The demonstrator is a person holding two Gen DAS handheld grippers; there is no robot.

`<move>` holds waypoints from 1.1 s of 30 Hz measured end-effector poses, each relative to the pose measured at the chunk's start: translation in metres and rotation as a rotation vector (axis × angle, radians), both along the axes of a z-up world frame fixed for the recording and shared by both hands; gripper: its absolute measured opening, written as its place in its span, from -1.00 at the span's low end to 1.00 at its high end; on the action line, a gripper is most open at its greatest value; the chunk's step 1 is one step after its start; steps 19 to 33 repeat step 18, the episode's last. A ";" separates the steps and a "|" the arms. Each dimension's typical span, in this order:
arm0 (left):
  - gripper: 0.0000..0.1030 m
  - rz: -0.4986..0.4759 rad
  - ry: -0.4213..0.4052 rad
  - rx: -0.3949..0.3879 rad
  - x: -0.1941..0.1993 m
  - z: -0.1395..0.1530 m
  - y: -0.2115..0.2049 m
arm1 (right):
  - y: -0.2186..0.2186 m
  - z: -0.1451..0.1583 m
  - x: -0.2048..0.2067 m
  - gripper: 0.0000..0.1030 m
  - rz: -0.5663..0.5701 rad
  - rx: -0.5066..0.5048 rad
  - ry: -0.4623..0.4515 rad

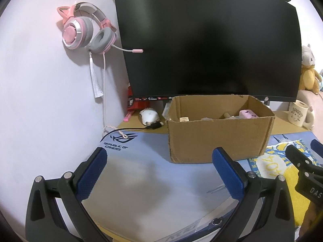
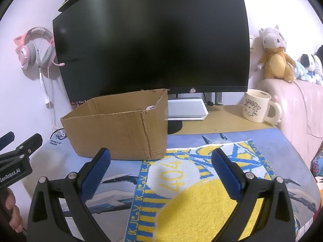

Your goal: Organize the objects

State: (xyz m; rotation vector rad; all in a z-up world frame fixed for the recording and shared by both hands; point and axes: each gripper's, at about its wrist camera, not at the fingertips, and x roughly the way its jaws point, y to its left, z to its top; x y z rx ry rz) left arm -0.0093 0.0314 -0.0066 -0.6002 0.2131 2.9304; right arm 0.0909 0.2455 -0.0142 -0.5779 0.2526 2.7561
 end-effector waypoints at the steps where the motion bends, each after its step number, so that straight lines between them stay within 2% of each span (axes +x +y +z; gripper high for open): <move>1: 1.00 -0.003 -0.001 0.001 0.000 0.000 0.001 | 0.000 0.000 0.000 1.00 0.002 0.001 0.000; 14: 1.00 0.008 -0.009 0.034 -0.001 0.001 -0.005 | 0.004 0.000 0.000 1.00 0.002 -0.008 -0.006; 33: 1.00 0.015 -0.011 0.032 -0.002 0.001 -0.006 | 0.003 0.000 0.000 1.00 0.004 -0.004 -0.009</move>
